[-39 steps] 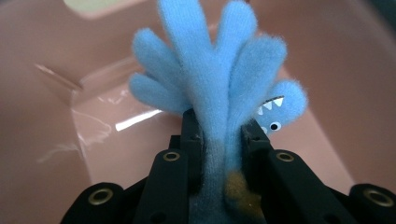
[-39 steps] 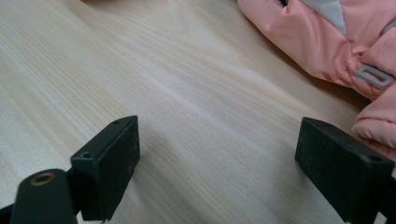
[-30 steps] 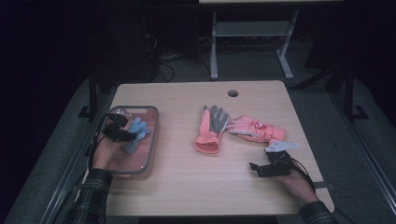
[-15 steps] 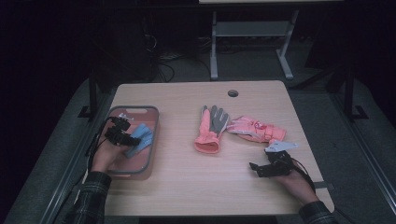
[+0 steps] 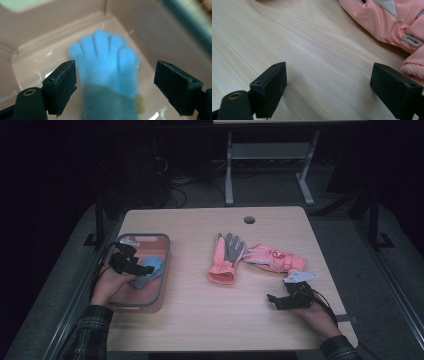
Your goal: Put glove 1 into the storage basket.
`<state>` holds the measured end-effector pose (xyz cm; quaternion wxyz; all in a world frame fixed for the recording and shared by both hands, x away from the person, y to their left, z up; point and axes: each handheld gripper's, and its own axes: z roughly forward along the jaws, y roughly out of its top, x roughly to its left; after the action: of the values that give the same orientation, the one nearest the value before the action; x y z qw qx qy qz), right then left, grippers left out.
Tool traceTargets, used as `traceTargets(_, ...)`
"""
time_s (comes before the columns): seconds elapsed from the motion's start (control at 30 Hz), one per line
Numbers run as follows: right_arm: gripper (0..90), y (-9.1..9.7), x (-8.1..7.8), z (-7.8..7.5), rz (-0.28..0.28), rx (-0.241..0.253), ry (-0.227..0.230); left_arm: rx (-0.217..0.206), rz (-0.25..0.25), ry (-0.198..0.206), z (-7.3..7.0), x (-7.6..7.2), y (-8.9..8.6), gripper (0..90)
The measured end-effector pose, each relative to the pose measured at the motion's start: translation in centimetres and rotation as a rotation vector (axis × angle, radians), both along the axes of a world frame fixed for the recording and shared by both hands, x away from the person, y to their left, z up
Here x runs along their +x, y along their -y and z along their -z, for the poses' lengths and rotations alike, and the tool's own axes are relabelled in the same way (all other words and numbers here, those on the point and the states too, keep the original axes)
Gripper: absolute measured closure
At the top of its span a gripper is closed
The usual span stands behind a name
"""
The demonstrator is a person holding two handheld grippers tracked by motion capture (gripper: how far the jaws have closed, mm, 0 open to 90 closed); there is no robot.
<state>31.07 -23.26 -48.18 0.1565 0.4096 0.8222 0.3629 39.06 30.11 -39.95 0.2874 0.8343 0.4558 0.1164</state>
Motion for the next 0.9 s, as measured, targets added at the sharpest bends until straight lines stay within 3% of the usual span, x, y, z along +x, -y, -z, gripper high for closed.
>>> traceTargets(0.1, 13.3, 0.0, 0.0, 0.0, 0.0, 0.0, 0.0, -0.047, 0.024, 0.025, -1.2, -0.6, 1.0, 15.2)
traceTargets(0.23, 13.3, 0.0, 0.0, 0.0, 0.001, 0.0, -0.001, -0.077, 0.05, 0.047, -2.1, -1.1, 2.0, 15.0)
traceTargets(0.47, 13.3, 0.0, 0.0, 0.0, 0.002, 0.001, -0.006, -0.146, 0.133, 0.076, -3.4, -2.6, 5.7, 15.0)
traceTargets(0.67, 13.3, 0.0, -0.1, 0.0, 0.0, 0.002, -0.006, -0.161, 0.194, 0.087, -3.4, -3.6, 8.5, 15.0)
traceTargets(0.9, 13.2, 0.0, -0.1, 0.0, -0.001, 0.002, -0.006, -0.167, 0.231, 0.1, -3.0, -4.9, 10.9, 15.0)
